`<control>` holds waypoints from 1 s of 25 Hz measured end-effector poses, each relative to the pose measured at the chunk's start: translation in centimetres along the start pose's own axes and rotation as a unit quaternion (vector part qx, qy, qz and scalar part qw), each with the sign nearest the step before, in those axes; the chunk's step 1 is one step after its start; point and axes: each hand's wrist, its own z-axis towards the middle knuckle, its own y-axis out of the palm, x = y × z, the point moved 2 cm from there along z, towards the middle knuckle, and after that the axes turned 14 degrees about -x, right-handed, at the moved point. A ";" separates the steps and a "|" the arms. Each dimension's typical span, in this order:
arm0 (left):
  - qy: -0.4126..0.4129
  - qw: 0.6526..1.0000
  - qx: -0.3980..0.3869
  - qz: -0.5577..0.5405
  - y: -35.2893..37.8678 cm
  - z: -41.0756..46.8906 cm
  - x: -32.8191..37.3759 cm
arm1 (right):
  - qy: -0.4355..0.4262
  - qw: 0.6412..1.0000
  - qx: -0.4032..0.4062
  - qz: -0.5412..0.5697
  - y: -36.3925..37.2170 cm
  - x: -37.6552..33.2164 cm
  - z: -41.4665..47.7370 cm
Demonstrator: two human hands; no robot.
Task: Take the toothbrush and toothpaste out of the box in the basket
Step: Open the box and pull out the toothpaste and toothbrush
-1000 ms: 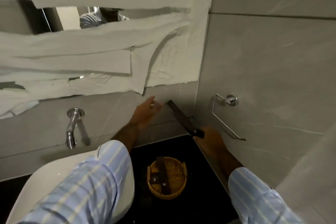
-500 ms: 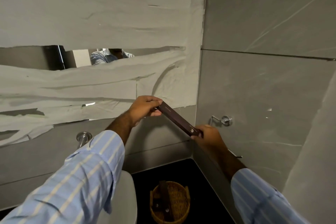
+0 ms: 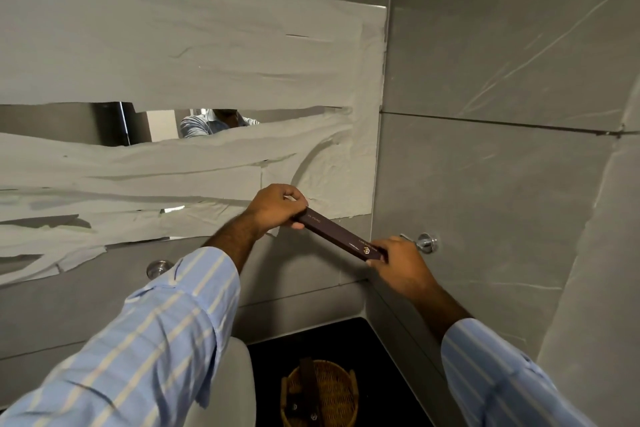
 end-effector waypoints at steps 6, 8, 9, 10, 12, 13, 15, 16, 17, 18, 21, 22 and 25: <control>-0.012 0.998 0.034 -0.046 0.0 -0.2 -0.6 | 0.008 0.999 -0.030 0.014 0.1 0.0 0.0; -0.014 0.997 0.007 -0.072 0.2 -0.4 -0.7 | 0.004 0.999 -0.035 0.019 0.3 0.2 0.1; -0.013 0.998 0.000 -0.064 0.4 -0.5 -0.7 | 0.008 0.999 -0.038 0.034 0.4 0.3 0.1; -0.012 0.998 0.003 -0.057 0.5 -0.6 -0.7 | 0.025 0.996 -0.045 0.074 0.6 0.4 0.1; -0.006 0.997 0.039 -0.072 1.0 -0.7 -0.8 | 0.113 0.950 -0.108 0.271 1.6 0.1 0.1; -0.003 0.994 0.063 -0.089 1.3 -0.8 -0.9 | 0.160 0.881 -0.160 0.415 2.2 -0.7 0.1; -0.002 0.987 0.089 -0.130 2.1 -0.8 -1.2 | 0.179 0.703 -0.211 0.655 3.4 -2.6 0.3; -0.003 0.984 0.089 -0.152 2.6 -0.8 -1.5 | 0.167 0.629 -0.202 0.732 3.7 -3.7 0.7; -0.005 0.982 0.082 -0.172 3.1 -1.0 -1.8 | 0.153 0.572 -0.179 0.786 3.9 -4.7 1.2; -0.009 0.979 0.073 -0.192 3.6 -1.1 -2.1 | 0.141 0.532 -0.146 0.822 4.0 -5.6 1.5; -0.015 0.964 0.042 -0.263 4.5 -1.5 -3.3 | 0.116 0.491 -0.063 0.861 3.7 -6.6 2.4; -0.007 0.953 0.032 -0.300 4.5 -1.7 -3.7 | 0.112 0.490 -0.058 0.862 3.4 -6.7 2.5; -0.007 0.922 0.043 -0.385 4.7 -2.5 -4.9 | 0.118 0.498 -0.066 0.856 3.2 -6.6 2.6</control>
